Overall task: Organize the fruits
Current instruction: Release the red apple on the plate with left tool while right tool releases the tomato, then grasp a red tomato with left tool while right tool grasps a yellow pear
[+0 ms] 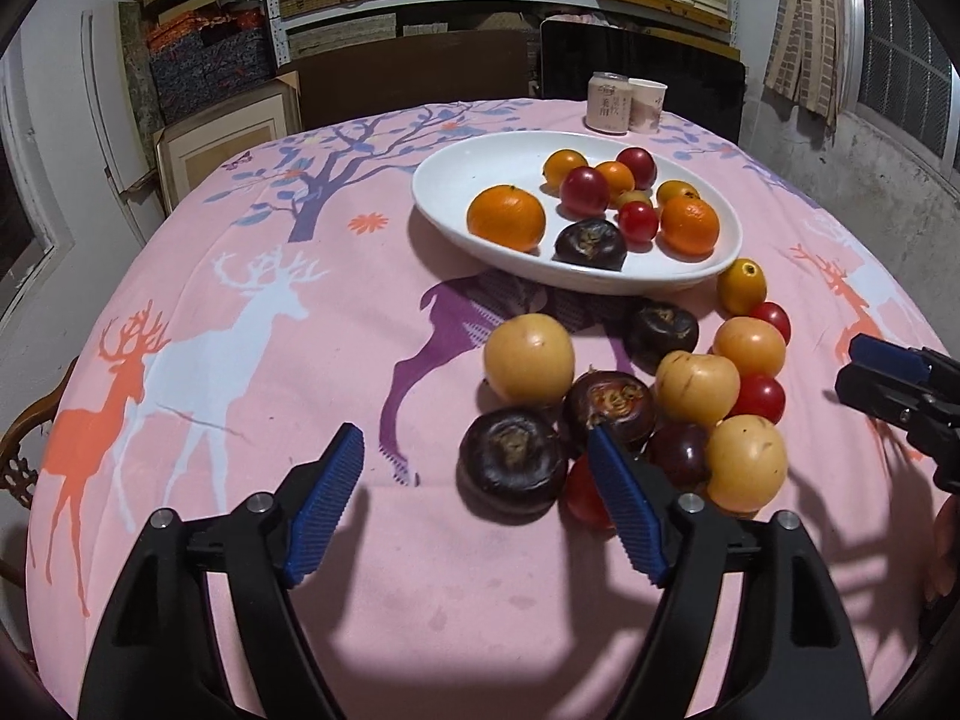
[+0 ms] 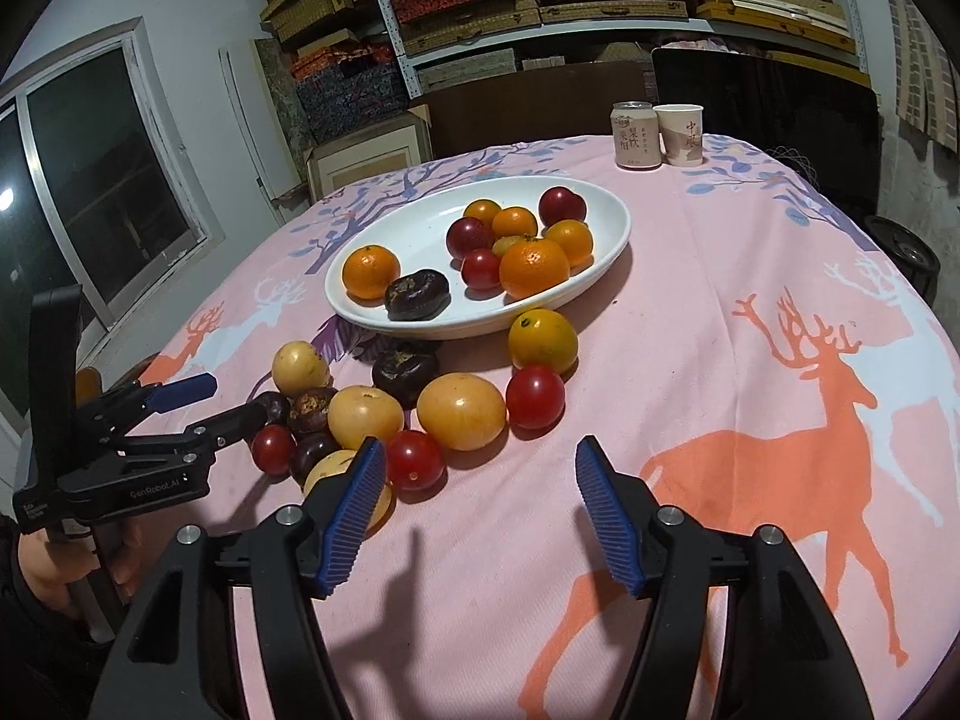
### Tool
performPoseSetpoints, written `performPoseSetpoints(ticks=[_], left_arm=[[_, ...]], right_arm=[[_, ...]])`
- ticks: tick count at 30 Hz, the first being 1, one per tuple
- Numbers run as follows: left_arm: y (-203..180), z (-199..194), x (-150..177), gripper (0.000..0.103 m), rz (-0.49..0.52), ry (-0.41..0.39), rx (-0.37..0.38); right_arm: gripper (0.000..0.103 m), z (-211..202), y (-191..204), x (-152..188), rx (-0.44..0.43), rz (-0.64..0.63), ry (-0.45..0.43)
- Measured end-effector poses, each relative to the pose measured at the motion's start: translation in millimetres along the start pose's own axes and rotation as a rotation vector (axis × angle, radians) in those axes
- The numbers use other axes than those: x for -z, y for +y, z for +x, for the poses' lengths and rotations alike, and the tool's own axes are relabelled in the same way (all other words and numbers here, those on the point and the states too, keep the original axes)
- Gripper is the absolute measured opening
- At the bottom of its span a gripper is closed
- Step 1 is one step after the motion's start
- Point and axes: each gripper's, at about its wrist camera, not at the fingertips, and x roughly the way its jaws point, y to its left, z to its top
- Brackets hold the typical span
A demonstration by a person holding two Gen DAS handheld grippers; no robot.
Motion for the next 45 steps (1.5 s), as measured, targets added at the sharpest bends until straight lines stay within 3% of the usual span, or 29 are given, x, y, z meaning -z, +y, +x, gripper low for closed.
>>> performPoseSetpoints(ticks=[9,19,26,30,31,33,34,40,45], left_arm=[[10,-1,8,0.083,0.004,0.002,0.019],[-27,-19,19,0.083,0.136,-0.017,0.076],[-50,-10,20,0.083,0.187,0.032,0.142],[-48,0,15,0.082,0.154,0.064,0.170],[-47,0,14,0.078,0.147,0.059,0.180],[-48,2,14,0.050,0.145,0.066,0.210],[-49,4,15,0.041,0.144,0.081,0.229],[-49,-9,21,0.038,0.146,0.041,0.224],[-37,-25,31,0.038,0.118,-0.008,0.185]], right_arm=[[0.068,7,-6,4,-0.023,0.028,0.046],[0.068,8,-7,4,-0.044,0.038,0.053],[0.068,6,-10,5,-0.057,0.055,0.047],[0.068,6,-13,5,-0.064,0.068,0.048],[0.068,6,-13,5,-0.066,0.068,0.046],[0.068,6,-12,5,-0.067,0.067,0.045],[0.068,6,-12,5,-0.068,0.066,0.046],[0.068,7,-6,10,-0.077,0.032,0.068],[0.066,4,32,14,-0.103,-0.158,0.064]])
